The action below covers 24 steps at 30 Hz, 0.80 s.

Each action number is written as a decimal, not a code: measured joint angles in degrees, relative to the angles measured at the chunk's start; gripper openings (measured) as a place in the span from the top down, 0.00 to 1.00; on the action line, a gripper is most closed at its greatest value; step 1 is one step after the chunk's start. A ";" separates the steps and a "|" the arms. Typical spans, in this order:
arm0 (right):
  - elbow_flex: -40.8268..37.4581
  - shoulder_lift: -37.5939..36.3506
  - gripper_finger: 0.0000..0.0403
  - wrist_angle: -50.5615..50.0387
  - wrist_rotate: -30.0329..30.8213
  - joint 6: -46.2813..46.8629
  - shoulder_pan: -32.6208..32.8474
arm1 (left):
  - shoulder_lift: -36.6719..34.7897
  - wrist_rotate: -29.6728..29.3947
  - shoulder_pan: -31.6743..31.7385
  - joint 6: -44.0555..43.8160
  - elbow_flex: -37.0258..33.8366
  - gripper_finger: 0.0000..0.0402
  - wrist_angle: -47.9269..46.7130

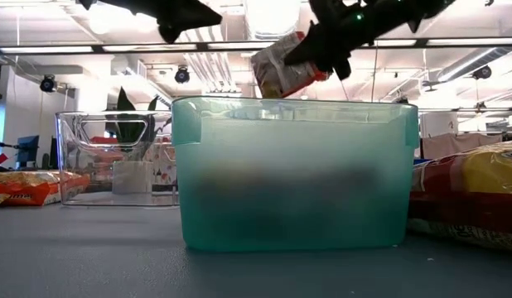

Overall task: Sort Maruchan noodles
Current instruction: Put the orange noodle pack into the dark blue bin

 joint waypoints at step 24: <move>21.85 14.39 0.70 -46.26 14.85 -10.01 -16.86 | -7.02 -3.23 0.02 -2.02 -6.59 1.00 2.46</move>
